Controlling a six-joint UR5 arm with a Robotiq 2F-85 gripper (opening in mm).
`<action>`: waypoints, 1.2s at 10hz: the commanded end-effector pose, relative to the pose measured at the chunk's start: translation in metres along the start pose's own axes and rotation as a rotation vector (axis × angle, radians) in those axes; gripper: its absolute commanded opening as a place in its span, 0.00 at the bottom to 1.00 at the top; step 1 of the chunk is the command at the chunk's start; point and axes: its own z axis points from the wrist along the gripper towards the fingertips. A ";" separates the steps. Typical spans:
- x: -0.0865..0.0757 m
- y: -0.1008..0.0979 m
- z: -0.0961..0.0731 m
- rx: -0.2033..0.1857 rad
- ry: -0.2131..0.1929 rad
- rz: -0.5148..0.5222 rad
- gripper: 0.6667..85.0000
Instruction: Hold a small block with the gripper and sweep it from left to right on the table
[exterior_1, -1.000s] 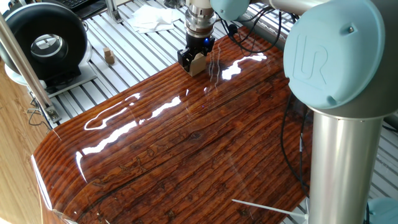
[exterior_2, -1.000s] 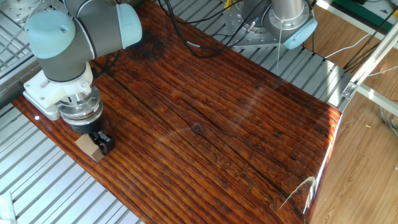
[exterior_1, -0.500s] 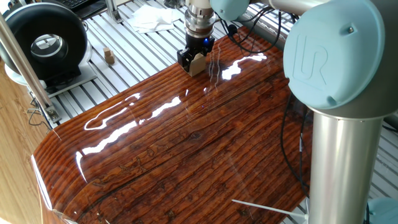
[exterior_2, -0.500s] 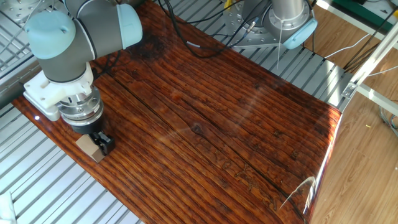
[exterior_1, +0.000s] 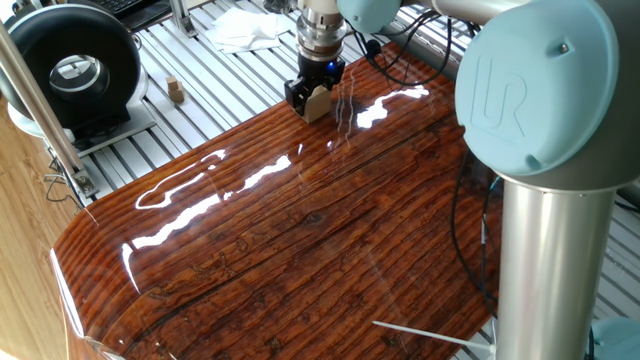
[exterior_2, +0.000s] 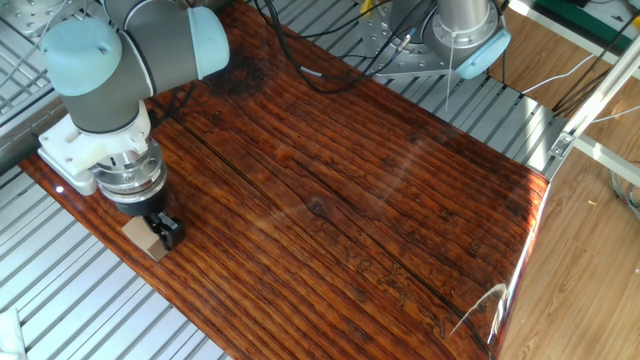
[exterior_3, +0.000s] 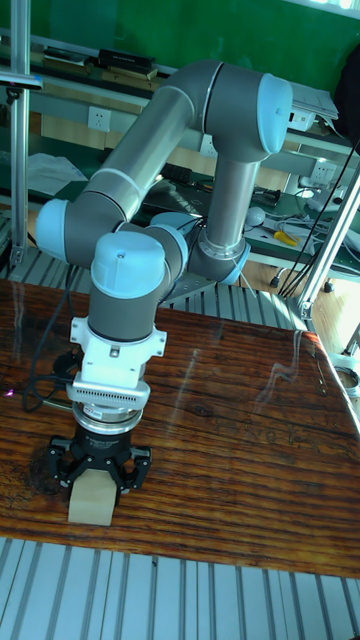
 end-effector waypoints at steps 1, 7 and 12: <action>-0.001 0.003 -0.001 -0.009 -0.001 0.014 0.00; -0.001 0.005 -0.001 -0.006 0.000 0.022 0.00; -0.001 0.007 -0.001 -0.001 0.000 0.025 0.00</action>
